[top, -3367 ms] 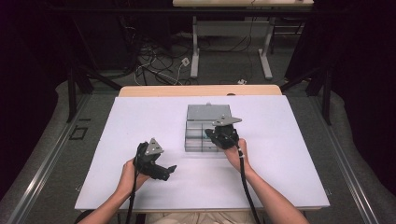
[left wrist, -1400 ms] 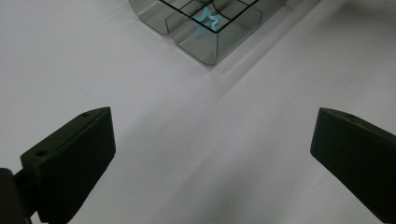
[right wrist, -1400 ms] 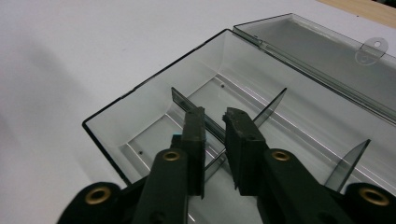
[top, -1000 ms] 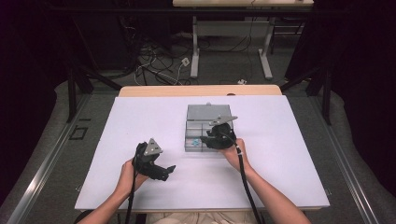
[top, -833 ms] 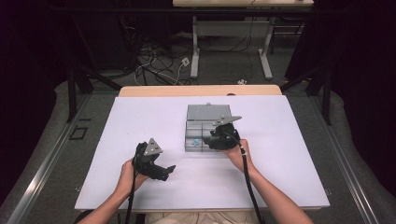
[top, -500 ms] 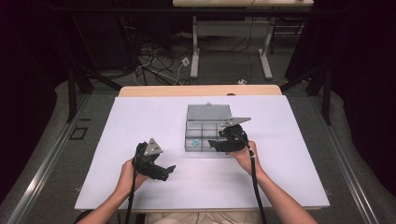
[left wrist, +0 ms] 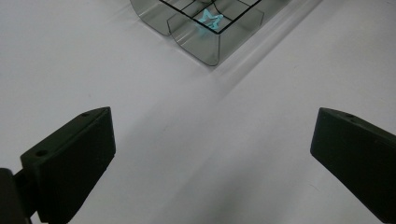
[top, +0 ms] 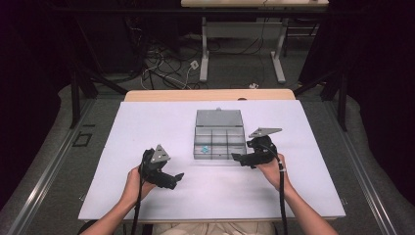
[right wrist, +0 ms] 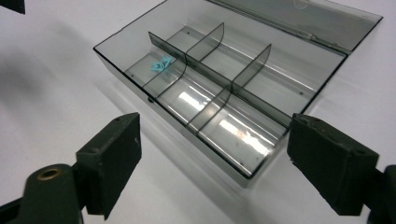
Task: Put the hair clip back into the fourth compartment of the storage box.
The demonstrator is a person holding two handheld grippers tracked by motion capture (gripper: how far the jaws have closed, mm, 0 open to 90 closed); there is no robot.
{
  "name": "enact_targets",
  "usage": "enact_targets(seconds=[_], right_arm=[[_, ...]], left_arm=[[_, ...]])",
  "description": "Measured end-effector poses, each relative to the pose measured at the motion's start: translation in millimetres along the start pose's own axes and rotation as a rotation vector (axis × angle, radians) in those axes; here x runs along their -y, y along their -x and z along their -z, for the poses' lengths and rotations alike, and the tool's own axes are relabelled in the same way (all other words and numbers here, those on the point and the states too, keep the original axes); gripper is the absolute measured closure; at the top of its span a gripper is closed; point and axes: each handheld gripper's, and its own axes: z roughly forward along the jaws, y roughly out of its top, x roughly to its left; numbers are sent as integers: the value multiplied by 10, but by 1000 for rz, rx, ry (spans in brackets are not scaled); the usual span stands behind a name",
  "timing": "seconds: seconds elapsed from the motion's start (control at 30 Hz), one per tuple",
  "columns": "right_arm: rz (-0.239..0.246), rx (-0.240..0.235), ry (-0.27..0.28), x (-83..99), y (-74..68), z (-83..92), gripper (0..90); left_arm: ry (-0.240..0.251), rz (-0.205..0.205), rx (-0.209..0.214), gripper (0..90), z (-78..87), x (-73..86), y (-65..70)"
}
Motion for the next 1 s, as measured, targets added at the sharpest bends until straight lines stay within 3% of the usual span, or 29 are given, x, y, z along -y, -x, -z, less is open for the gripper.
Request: enact_targets(seconds=[0.57,0.6,0.87,1.0], right_arm=[[-21,9,-19,239,147,199,13],[-23,8,-22,252,155,206,4],[-51,20,-24,331,210,280,0],[-38,26,-20,354,239,301,0]], left_arm=[[-15,-11,3,0,24,-4,-2],[1,-6,-8,0,16,2,1],[4,-9,-6,0,26,3,-15],[3,-11,-8,0,25,1,-14]])
